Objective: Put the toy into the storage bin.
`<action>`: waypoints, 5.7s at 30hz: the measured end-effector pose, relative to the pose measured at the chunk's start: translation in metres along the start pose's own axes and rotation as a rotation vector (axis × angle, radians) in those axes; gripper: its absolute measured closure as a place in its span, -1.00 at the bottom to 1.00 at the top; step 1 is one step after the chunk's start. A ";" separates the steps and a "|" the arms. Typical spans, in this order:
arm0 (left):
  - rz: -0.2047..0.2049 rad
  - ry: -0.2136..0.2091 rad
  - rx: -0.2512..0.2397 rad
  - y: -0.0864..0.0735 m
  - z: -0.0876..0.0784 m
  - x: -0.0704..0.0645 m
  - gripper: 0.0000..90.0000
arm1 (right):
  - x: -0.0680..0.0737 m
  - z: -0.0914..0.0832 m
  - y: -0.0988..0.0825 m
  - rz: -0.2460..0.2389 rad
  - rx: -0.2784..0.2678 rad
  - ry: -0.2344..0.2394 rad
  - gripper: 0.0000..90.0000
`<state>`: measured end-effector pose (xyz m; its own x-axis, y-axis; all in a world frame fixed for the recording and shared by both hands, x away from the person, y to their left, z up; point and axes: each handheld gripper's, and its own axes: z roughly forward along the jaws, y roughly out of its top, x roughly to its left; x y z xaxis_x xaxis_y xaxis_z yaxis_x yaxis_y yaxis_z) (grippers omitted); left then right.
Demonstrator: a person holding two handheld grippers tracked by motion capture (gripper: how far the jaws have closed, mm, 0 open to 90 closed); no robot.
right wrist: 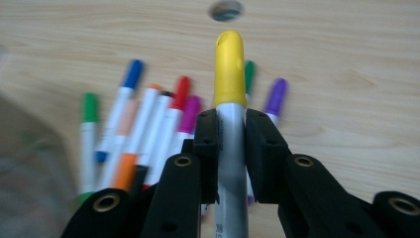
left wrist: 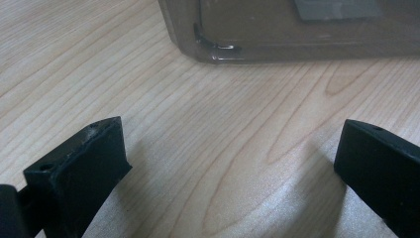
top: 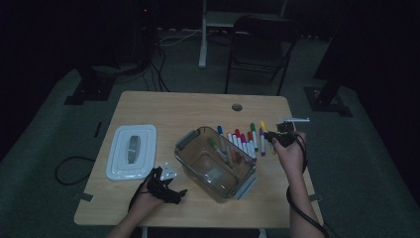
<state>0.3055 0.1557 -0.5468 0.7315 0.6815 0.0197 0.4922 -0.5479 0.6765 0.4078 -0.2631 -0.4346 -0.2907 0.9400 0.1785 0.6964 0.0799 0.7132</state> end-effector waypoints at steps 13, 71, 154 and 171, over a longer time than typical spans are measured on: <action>-0.002 -0.001 -0.001 0.000 0.000 0.000 -0.99 | 0.078 -0.045 0.020 -0.149 -0.064 0.205 0.71; -0.003 0.000 -0.003 0.000 0.000 0.000 -0.99 | 0.211 0.074 -0.031 -0.407 0.527 0.435 0.70; -0.006 0.004 -0.002 0.000 0.000 0.000 -0.99 | -0.042 0.067 -0.005 0.160 0.103 -0.108 0.71; -0.008 0.004 -0.004 0.000 0.000 0.000 -0.99 | 0.073 -0.012 0.031 -0.100 0.024 0.261 0.71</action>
<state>0.3056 0.1554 -0.5470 0.7258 0.6877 0.0172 0.4962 -0.5407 0.6793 0.4003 -0.1964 -0.3909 -0.5158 0.8100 0.2791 0.6700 0.1783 0.7206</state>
